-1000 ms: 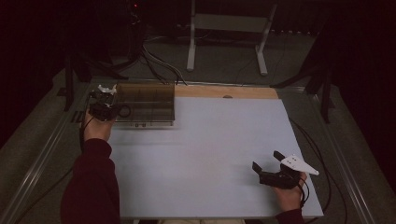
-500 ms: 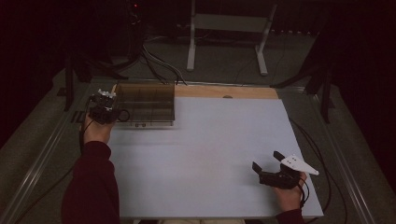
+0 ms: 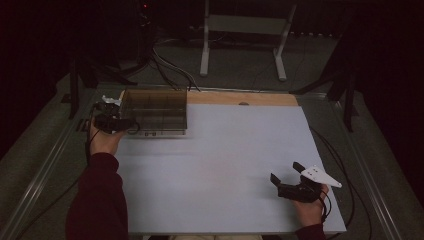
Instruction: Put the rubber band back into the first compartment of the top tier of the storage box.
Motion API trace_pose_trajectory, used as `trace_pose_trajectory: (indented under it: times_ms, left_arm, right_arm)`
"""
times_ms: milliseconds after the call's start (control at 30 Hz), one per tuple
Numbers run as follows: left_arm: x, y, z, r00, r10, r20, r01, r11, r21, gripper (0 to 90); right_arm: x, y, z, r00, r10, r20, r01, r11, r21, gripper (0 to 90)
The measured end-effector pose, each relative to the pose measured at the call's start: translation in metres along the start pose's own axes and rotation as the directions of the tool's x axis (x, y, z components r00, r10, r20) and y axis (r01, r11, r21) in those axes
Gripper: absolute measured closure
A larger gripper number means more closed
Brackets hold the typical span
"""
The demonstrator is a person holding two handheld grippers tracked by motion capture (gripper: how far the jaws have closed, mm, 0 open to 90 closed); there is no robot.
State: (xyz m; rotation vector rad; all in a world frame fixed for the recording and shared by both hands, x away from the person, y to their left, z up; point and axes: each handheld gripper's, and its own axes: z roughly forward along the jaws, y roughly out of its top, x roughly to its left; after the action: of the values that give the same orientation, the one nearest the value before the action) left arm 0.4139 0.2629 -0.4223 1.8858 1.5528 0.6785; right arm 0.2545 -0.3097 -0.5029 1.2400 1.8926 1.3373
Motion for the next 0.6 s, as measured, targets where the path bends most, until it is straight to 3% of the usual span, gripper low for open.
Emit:
trace_pose_trajectory:
  times_ms: [33, 167, 333, 600]
  left_arm:
    - [0.002, 0.0, -0.004, 0.9996, -0.024, 0.012, 0.025, 0.9992, -0.032, 28.5]
    - [0.004, -0.002, -0.01, 0.9985, -0.043, 0.035, 0.045, 0.9963, -0.074, 16.9]
    - [0.001, -0.004, -0.015, 0.9985, -0.01, 0.054, 0.014, 0.9964, -0.084, 1.1]
    - [-0.012, -0.01, -0.032, 0.9943, 0.064, 0.085, -0.051, 0.988, -0.146, 0.5]
  right_arm:
    - [0.0, 0.0, 0.0, 1.0, 0.0, 0.0, 0.0, 1.0, 0.0, 0.1]
    - [0.0, 0.0, 0.0, 1.0, 0.003, -0.001, -0.003, 1.0, 0.0, 0.2]
    - [0.0, 0.0, 0.0, 1.0, 0.006, -0.002, -0.006, 1.0, 0.001, 0.1]
    - [0.001, -0.001, 0.001, 1.0, 0.003, -0.003, -0.003, 1.0, 0.004, 0.1]
